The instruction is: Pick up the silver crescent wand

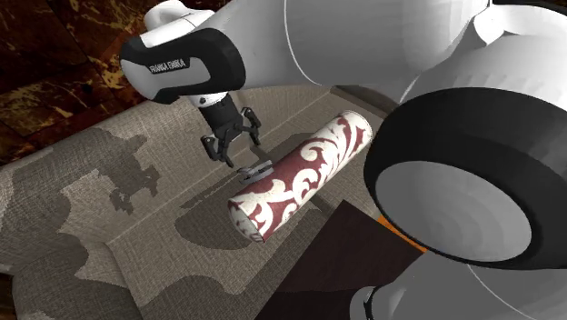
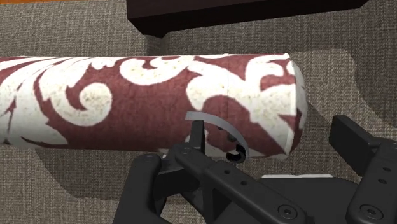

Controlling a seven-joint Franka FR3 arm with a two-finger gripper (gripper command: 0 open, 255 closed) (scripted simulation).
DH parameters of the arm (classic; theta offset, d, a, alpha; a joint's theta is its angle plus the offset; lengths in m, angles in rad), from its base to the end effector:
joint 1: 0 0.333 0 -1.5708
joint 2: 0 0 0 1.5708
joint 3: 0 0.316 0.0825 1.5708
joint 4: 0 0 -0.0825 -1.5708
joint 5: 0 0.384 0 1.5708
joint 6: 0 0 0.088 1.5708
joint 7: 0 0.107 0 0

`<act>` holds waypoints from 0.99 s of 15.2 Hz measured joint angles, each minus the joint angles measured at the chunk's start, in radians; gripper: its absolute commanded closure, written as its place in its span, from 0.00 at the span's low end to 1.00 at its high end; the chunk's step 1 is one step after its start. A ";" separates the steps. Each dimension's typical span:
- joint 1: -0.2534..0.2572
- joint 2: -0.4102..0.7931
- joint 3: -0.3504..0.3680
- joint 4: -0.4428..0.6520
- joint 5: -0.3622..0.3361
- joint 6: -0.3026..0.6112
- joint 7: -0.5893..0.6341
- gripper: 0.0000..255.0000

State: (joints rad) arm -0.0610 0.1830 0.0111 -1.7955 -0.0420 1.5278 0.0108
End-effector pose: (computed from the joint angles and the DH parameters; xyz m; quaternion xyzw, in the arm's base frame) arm 0.5556 -0.0327 0.4176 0.9742 -0.0256 -0.2237 0.0153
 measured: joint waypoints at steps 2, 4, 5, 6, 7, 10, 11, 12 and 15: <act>-0.002 0.096 -0.003 0.082 0.016 -0.032 0.017 0.00; -0.014 0.204 -0.012 0.170 0.027 -0.056 0.020 0.00; -0.018 0.260 -0.014 0.218 0.034 -0.070 0.025 0.00; -0.023 0.304 -0.017 0.254 0.042 -0.085 0.029 0.00; -0.030 0.346 -0.020 0.285 0.047 -0.097 0.031 0.00; -0.044 0.501 -0.026 0.434 0.071 -0.157 0.048 0.00; -0.049 0.558 -0.027 0.491 0.079 -0.179 0.055 0.00; -0.055 0.620 -0.028 0.561 0.087 -0.210 0.062 0.00; -0.069 0.741 -0.030 0.676 0.104 -0.254 0.076 0.00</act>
State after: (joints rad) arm -0.1303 0.9236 -0.0189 -1.1196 0.0615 1.2734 0.0869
